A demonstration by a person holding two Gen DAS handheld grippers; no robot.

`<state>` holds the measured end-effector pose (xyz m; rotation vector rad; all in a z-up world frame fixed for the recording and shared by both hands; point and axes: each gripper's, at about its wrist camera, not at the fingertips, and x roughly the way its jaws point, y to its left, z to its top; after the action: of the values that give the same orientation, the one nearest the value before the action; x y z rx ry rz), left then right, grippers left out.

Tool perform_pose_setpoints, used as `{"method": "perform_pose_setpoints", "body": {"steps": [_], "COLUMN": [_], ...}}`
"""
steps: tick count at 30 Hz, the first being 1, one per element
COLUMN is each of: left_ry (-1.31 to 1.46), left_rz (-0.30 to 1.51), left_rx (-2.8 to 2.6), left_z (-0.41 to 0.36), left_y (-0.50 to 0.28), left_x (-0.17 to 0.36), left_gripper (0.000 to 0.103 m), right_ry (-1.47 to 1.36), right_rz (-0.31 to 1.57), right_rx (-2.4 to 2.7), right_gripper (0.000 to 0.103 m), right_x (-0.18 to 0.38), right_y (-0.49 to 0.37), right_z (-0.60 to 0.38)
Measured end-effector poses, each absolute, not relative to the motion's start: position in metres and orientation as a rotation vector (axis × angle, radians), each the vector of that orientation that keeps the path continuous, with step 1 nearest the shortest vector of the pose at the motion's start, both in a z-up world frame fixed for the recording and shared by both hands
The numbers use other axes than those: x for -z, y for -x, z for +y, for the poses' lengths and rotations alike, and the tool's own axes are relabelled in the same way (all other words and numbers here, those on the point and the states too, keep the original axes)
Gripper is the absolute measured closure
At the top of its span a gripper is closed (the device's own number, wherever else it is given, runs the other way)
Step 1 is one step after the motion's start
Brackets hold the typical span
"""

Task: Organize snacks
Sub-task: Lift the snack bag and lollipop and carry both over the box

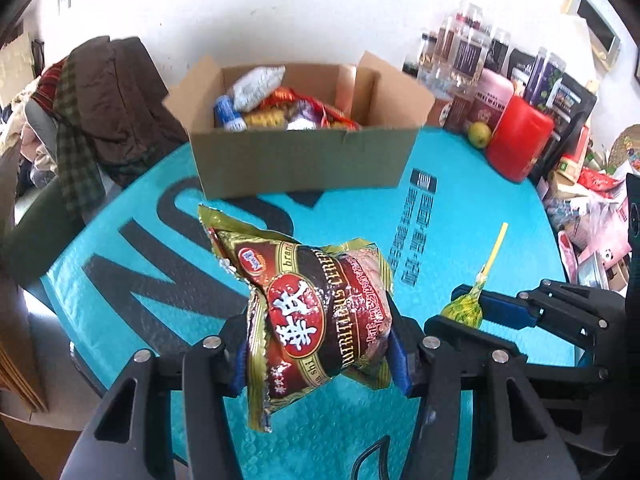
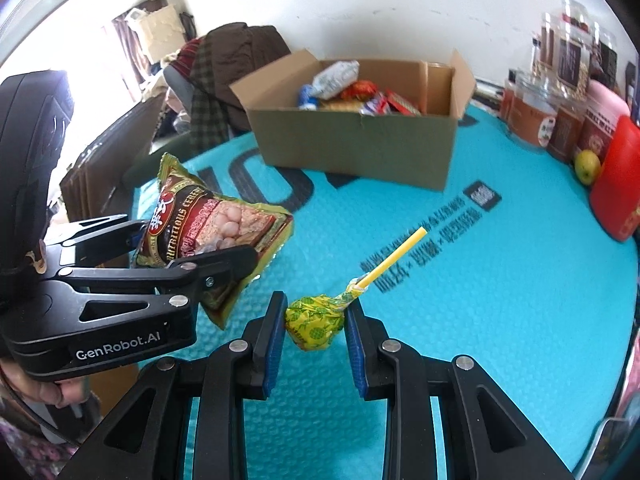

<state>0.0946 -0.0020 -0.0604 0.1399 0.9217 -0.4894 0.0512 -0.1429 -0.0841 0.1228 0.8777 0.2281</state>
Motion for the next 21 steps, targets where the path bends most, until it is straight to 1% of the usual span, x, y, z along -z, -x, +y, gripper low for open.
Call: {"method": "perform_pose_setpoints", "body": {"steps": [21], "left_ry": [-0.085], "left_rz": [0.677], "left_rx": [0.49], "left_z": [0.0], "left_y": [-0.128], "left_x": [-0.03], "left_gripper": [0.05], "right_ry": [-0.091], "right_rz": [0.66], "right_rx": [-0.269], "right_gripper": [0.075], "right_x": [-0.003], "right_y": [-0.081], "right_z": [-0.149]}}
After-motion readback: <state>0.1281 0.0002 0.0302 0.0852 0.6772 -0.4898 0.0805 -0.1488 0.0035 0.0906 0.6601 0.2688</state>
